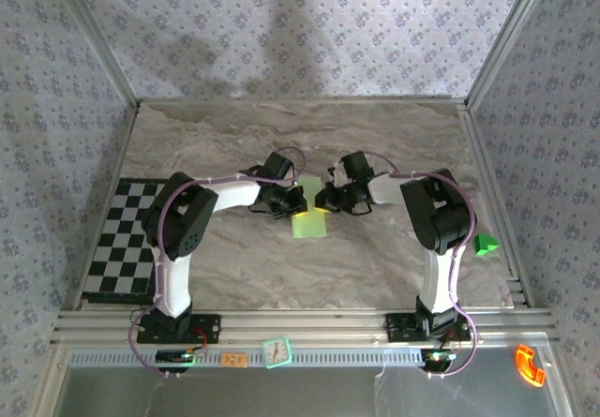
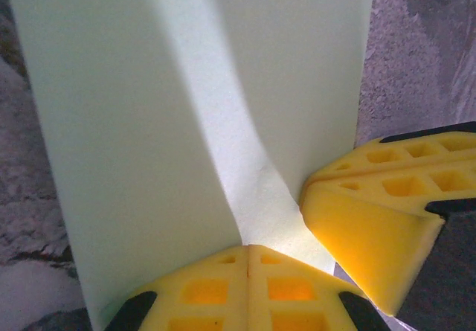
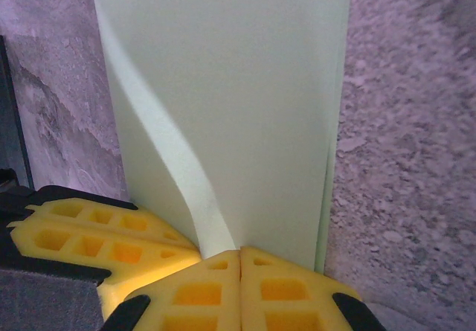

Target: Fold a paper plane with a square sheet of paper (pick it up from the middle)

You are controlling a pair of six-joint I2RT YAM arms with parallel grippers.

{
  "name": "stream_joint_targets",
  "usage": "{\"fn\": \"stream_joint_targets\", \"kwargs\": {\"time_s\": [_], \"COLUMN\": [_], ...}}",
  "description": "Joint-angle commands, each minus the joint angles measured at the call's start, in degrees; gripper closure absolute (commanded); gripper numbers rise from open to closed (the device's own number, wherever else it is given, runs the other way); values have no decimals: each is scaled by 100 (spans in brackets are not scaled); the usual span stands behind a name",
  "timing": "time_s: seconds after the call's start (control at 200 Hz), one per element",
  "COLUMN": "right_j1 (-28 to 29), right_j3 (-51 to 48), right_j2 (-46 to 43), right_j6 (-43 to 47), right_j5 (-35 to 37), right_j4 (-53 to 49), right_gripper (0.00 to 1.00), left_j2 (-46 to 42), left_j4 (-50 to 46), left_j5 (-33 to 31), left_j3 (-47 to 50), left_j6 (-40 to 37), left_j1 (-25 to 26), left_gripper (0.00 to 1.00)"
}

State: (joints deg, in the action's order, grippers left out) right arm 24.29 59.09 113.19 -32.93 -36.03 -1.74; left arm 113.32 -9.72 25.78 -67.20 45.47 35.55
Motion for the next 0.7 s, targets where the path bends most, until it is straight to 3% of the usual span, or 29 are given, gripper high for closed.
{"fn": "stream_joint_targets", "kwargs": {"time_s": [0.0, 0.47, 0.694], "right_j1": [84, 34, 31], "right_j3": [-390, -363, -363], "right_j2": [815, 986, 942], "right_j6": [181, 221, 230], "right_j5": [1438, 1678, 1646], "right_j4": [-1080, -1329, -1298], "right_gripper": [93, 93, 93], "left_j2": [0, -833, -1124], "left_j4": [-296, -146, 536], "left_j5": [-283, -180, 321], "left_j3": [274, 1178, 1016], "left_j6": [-146, -287, -147], "left_j1": [-151, -807, -672], "left_gripper": [100, 100, 100]}}
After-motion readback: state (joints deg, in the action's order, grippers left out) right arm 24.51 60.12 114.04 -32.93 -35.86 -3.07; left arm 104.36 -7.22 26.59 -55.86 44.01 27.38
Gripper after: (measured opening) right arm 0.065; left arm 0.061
